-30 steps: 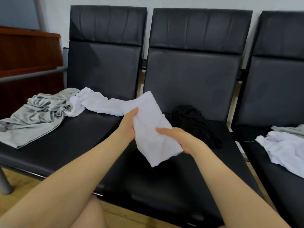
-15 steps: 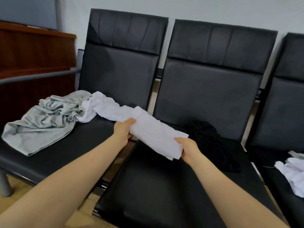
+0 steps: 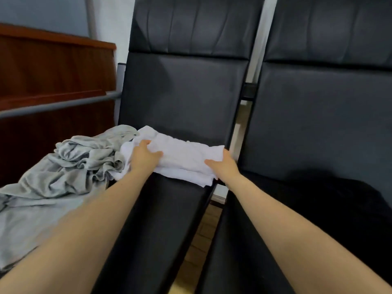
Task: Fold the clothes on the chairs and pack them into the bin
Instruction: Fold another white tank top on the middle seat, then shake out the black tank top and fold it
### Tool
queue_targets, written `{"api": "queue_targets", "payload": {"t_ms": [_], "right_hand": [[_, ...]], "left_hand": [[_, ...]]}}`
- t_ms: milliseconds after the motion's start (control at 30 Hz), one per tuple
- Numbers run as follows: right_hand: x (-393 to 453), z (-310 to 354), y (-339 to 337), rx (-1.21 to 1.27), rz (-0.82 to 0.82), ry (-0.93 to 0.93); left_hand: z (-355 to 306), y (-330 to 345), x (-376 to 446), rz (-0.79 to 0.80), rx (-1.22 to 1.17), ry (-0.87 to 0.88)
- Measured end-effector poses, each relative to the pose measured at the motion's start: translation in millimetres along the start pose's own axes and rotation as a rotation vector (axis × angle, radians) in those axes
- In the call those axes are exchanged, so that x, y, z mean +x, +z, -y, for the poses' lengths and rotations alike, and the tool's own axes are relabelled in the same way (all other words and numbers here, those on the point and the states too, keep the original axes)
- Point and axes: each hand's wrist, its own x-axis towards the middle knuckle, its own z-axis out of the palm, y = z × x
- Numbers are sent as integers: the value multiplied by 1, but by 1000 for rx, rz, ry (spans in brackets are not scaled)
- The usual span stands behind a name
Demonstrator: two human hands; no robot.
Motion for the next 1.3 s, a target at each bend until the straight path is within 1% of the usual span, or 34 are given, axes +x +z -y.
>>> {"api": "queue_targets", "payload": {"t_ms": [33, 100, 167, 200, 233, 333, 467, 533, 633, 700, 767, 867, 933, 1000, 1067, 1133, 1233, 1300], "right_hand": [[-1, -9, 6, -54, 10, -8], [-4, -25, 7, -38, -2, -18], [-9, -30, -1, 14, 4, -5], [-12, -29, -7, 4, 11, 6], [-15, -26, -13, -36, 9, 15], [-29, -17, -36, -98, -55, 45], [-71, -9, -77, -51, -125, 80], [-98, -9, -102, -26, -174, 107], [-135, -7, -138, -6, -260, 131], [-162, -5, -169, -8, -317, 116], [-182, -7, -198, -42, -364, 74], [-212, -17, -244, -129, -502, 52], [-226, -28, -269, -198, -640, 105], [-237, -41, -288, -184, -767, 212], [-244, -58, -303, -130, -825, 293], [-250, -74, -305, -169, -780, 321], [-255, -90, -311, -403, -550, 266], [-254, -97, -316, -533, -434, 199]], "left_hand": [[13, 3, 5, 14, 64, -8], [26, 9, 8, -11, 157, 38], [21, 13, 6, -53, 333, 121], [18, 14, 4, -73, 401, 130], [13, 13, 0, -83, 420, 100], [0, 5, -15, -77, 368, 23], [-32, -8, -56, -34, 234, 55], [-50, -10, -87, 47, 121, 80], [-76, -1, -136, 227, -59, 73], [-96, 15, -171, 338, -135, 49], [-115, 35, -202, 447, -191, -11], [-139, 75, -251, 574, -253, -57], [-149, 100, -276, 619, -260, -58], [-156, 122, -297, 636, -257, -56], [-162, 144, -315, 629, -216, -32], [-157, 158, -328, 604, -158, -11], [-151, 181, -342, 590, -52, 5], [-153, 196, -342, 585, -59, -7]]}}
